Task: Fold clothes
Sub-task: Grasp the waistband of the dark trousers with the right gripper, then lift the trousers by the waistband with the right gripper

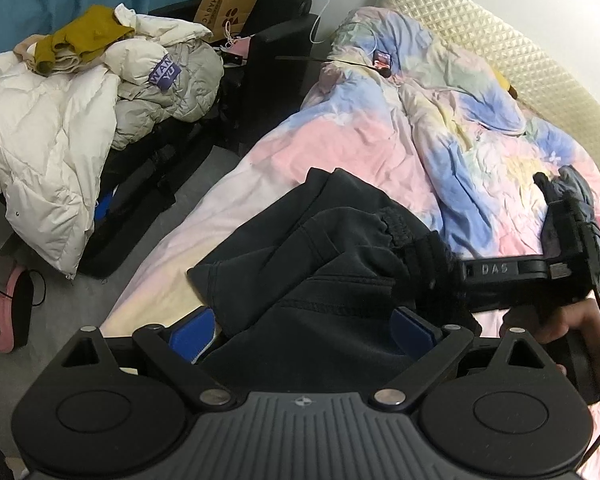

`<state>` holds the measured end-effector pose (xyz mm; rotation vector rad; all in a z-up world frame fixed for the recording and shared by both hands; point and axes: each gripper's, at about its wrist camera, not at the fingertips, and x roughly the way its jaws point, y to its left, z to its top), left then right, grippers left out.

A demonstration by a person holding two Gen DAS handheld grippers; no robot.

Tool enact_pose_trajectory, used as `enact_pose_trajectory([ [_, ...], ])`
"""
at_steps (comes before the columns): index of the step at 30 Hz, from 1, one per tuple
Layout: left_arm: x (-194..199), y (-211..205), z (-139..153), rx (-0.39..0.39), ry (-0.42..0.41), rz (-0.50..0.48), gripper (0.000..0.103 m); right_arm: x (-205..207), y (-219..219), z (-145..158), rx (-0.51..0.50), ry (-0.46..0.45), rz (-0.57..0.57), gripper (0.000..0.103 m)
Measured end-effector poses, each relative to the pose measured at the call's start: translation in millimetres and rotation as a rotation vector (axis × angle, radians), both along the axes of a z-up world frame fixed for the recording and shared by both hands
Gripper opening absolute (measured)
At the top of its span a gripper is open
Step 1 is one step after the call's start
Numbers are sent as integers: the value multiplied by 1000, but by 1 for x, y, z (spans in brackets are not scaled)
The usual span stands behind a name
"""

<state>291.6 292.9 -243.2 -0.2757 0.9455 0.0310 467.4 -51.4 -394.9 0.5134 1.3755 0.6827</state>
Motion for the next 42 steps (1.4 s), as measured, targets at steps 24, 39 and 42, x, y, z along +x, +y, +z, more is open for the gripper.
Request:
enact_pose_trajectory([
  [24, -108, -73, 103, -7, -80, 39, 91, -150, -40, 84, 56, -69, 17, 22],
  [39, -263, -223, 111, 33, 33, 95, 92, -315, -116, 50, 98, -29, -23, 12],
  [42, -275, -230, 103, -2, 74, 130, 92, -322, -126, 45, 140, -4, -89, 13],
])
